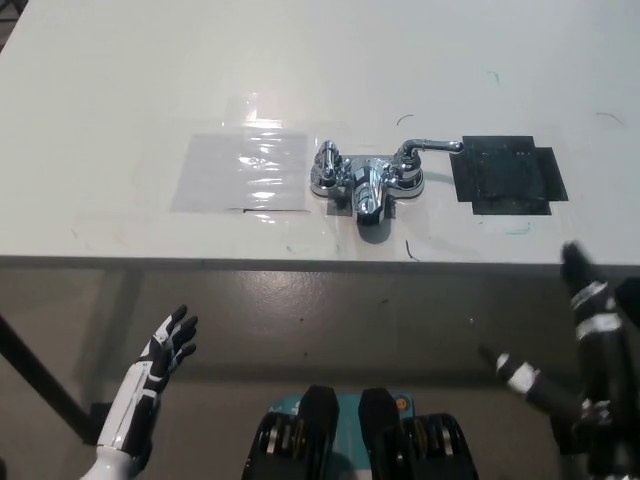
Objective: The faucet is at the center of the desk and the robot turn off the faucet by turning the right faucet handle using the right hand
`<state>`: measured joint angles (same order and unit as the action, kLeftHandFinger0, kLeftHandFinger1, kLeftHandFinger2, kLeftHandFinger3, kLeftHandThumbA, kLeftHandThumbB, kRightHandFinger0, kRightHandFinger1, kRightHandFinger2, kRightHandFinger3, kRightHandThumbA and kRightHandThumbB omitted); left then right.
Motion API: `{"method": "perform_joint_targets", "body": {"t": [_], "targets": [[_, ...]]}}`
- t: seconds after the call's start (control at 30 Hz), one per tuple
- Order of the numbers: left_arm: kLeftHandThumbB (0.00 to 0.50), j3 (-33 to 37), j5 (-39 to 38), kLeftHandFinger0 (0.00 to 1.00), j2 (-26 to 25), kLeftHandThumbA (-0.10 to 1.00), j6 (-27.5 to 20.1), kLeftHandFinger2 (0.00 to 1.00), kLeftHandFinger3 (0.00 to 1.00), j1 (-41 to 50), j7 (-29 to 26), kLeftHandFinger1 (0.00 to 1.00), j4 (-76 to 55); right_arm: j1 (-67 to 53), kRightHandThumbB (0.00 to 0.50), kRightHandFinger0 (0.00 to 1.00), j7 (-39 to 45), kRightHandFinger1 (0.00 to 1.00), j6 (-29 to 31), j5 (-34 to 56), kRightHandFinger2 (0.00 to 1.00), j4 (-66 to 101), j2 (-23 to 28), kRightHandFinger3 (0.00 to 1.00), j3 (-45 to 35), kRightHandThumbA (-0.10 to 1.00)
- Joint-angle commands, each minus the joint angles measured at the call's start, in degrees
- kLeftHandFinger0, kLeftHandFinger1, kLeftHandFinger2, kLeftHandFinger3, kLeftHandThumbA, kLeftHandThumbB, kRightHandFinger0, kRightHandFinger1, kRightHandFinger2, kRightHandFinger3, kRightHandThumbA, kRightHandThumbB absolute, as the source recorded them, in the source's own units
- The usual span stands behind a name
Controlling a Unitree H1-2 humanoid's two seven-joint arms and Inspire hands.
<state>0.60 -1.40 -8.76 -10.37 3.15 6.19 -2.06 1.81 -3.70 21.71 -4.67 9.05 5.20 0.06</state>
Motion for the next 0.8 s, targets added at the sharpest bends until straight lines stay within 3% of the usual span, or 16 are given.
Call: {"method": "perform_joint_targets", "body": {"t": [0.0, 0.1, 0.17, 0.2, 0.23, 0.4, 0.47, 0.6, 0.73, 0.77], "targets": [[0.295, 0.7, -0.7, 1.00, -0.5, 0.99, -2.3, 1.00, 1.00, -1.1, 1.5, 1.00, -2.2, 8.6, 0.249, 1.00, 3.3, 1.00, -5.0, 6.1, 1.00, 4.5, 6.6, 1.00, -3.3, 1.00], [0.301, 0.8, -0.2, 1.00, -0.4, 1.00, -2.6, 1.00, 1.00, -1.4, 1.3, 1.00, -2.0, 15.3, 0.310, 1.00, 6.3, 1.00, -10.8, 10.9, 1.00, 2.0, 11.7, 1.00, -4.8, 1.00], [0.310, 0.9, 0.0, 1.00, 0.0, 1.00, -2.7, 1.00, 1.00, -1.4, 1.1, 1.00, -2.1, 21.8, 0.278, 1.00, 9.7, 1.00, -12.6, 15.9, 1.00, -4.1, 15.2, 1.00, -5.4, 1.00], [0.311, 0.9, 0.0, 1.00, -0.1, 1.00, -2.7, 1.00, 1.00, -1.3, 1.1, 1.00, -2.2, 23.0, 0.277, 1.00, 10.3, 1.00, -12.8, 16.6, 1.00, -5.4, 15.6, 1.00, -5.4, 1.00], [0.319, 0.9, 0.0, 1.00, -0.2, 1.00, -2.6, 1.00, 1.00, -0.8, 1.2, 1.00, -2.5, 26.0, 0.310, 1.00, 12.2, 1.00, -14.3, 18.6, 1.00, -8.3, 16.8, 1.00, -5.3, 1.00], [0.301, 1.0, -1.0, 1.00, -0.8, 1.00, -2.9, 1.00, 1.00, -1.4, 2.1, 1.00, -2.3, 37.6, 0.279, 1.00, 17.4, 1.00, -20.7, 18.9, 1.00, -17.3, 20.1, 1.00, -3.2, 1.00], [0.311, 1.0, -0.7, 1.00, -0.7, 1.00, -2.8, 1.00, 1.00, -1.4, 2.0, 1.00, -2.3, 40.8, 0.256, 1.00, 19.9, 1.00, -21.7, 19.1, 1.00, -20.4, 20.5, 1.00, -2.2, 1.00], [0.319, 0.9, -0.5, 1.00, -0.6, 1.00, -2.5, 1.00, 1.00, -1.0, 1.8, 1.00, -2.4, 49.3, 0.279, 1.00, 25.0, 1.00, -23.2, 18.3, 1.00, -32.0, 19.8, 1.00, 0.8, 1.00], [0.310, 0.9, -0.8, 1.00, -0.6, 1.00, -2.8, 1.00, 1.00, -1.5, 2.1, 1.00, -2.1, 55.9, 0.269, 1.00, 28.3, 1.00, -23.4, 19.0, 1.00, -43.2, 18.5, 1.00, 1.0, 1.00], [0.311, 0.9, -0.8, 1.00, -0.7, 1.00, -2.6, 1.00, 1.00, -1.7, 2.1, 1.00, -2.3, 58.5, 0.292, 1.00, 29.1, 1.00, -23.2, 19.1, 1.00, -47.9, 17.8, 1.00, 0.9, 1.00]]}}
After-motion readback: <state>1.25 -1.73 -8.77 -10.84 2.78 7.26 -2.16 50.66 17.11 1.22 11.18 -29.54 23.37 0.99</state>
